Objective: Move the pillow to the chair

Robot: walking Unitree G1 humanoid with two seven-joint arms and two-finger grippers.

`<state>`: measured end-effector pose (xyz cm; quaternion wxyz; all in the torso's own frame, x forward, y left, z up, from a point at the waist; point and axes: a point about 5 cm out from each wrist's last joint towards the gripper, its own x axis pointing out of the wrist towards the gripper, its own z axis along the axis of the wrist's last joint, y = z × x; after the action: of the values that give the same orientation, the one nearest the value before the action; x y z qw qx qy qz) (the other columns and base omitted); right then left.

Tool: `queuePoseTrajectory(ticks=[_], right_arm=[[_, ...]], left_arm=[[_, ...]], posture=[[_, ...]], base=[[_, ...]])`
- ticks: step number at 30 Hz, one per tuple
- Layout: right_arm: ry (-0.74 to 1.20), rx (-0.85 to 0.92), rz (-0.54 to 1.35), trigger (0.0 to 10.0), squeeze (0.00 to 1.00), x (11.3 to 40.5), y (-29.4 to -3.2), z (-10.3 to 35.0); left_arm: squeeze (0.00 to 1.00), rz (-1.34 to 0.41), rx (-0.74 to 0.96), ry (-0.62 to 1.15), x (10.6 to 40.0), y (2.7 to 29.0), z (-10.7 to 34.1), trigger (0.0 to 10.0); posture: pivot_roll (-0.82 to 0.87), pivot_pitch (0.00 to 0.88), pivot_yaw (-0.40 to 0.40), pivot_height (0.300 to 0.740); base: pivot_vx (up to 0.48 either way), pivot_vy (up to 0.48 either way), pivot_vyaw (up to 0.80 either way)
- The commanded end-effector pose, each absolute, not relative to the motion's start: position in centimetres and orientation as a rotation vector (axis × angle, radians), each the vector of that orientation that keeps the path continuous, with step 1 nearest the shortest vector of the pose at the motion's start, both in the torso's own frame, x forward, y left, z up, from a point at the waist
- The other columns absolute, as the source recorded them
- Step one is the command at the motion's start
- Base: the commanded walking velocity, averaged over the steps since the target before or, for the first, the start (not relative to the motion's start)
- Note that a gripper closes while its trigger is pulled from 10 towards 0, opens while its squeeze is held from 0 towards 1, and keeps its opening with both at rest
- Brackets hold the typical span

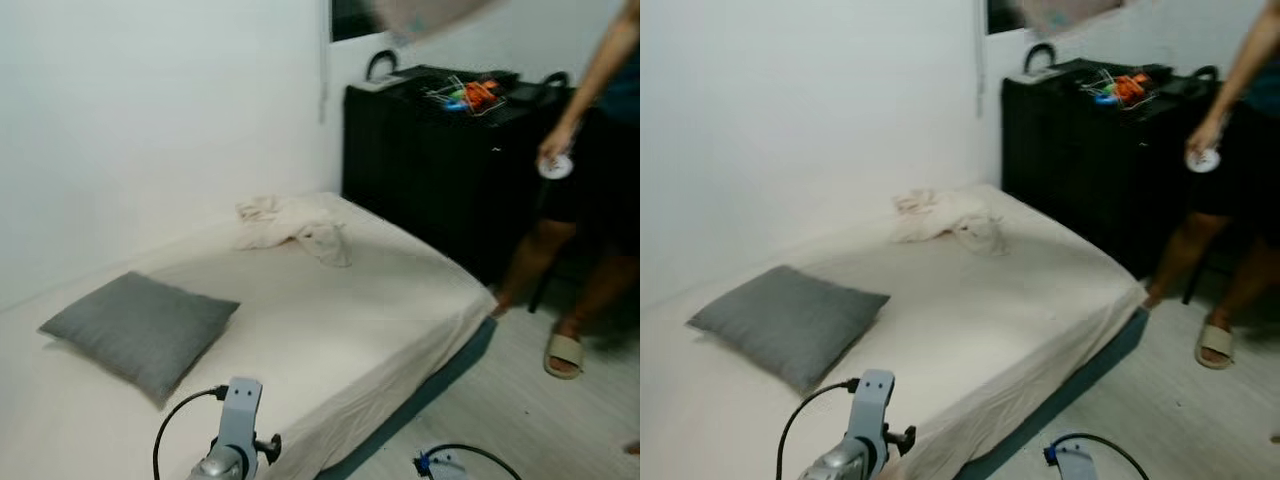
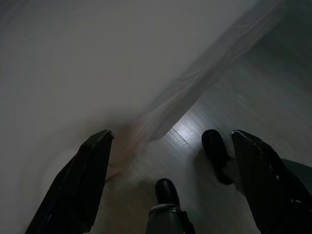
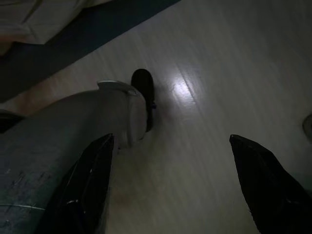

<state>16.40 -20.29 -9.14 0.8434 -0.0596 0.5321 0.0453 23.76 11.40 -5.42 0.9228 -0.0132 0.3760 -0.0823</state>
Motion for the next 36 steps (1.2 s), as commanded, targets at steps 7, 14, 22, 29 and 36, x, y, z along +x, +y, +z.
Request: queuePoseTrajectory(ticks=[7, 14, 22, 29, 36], right_arm=[[1.098, -0.113, 0.111, 10.0, 0.0, 17.2, -19.6, -8.9], [1.098, -0.114, 0.11, 10.0, 0.0, 17.2, -19.7, -8.9], [1.098, -0.108, 0.105, 10.0, 0.0, 17.1, -19.7, -8.9], [1.099, -0.107, 0.106, 10.0, 0.0, 17.1, -19.7, -8.9], [1.057, -0.079, 0.118, 10.0, 0.0, 17.5, -19.5, -8.7]], left_arm=[[0.0, -0.201, 0.011, 0.756, 23.8, 11.8, -5.3, 10.0], [0.0, -0.276, 0.052, 0.765, 23.6, 11.0, -5.4, 10.0], [0.0, -0.266, 0.047, 0.769, 23.6, 10.7, -5.5, 10.0], [0.0, -0.27, 0.049, 0.772, 23.5, 10.6, -5.5, 10.0], [0.0, -0.269, 0.06, 0.757, 23.8, 10.6, -5.3, 10.0]], posture=[[-0.1, 0.0, 0.059, 0.74], [-0.1, 0.0, 0.06, 0.74], [-0.1, 0.0, 0.062, 0.74], [-0.1, 0.0, 0.064, 0.74], [-0.1, 0.0, 0.066, 0.74]], base=[[0.0, 0.0, 0.0], [0.0, -0.274, 0.0], [0.0, -0.24, 0.0], [0.0, 0.0, 0.0], [0.0, 0.0, 0.0]])
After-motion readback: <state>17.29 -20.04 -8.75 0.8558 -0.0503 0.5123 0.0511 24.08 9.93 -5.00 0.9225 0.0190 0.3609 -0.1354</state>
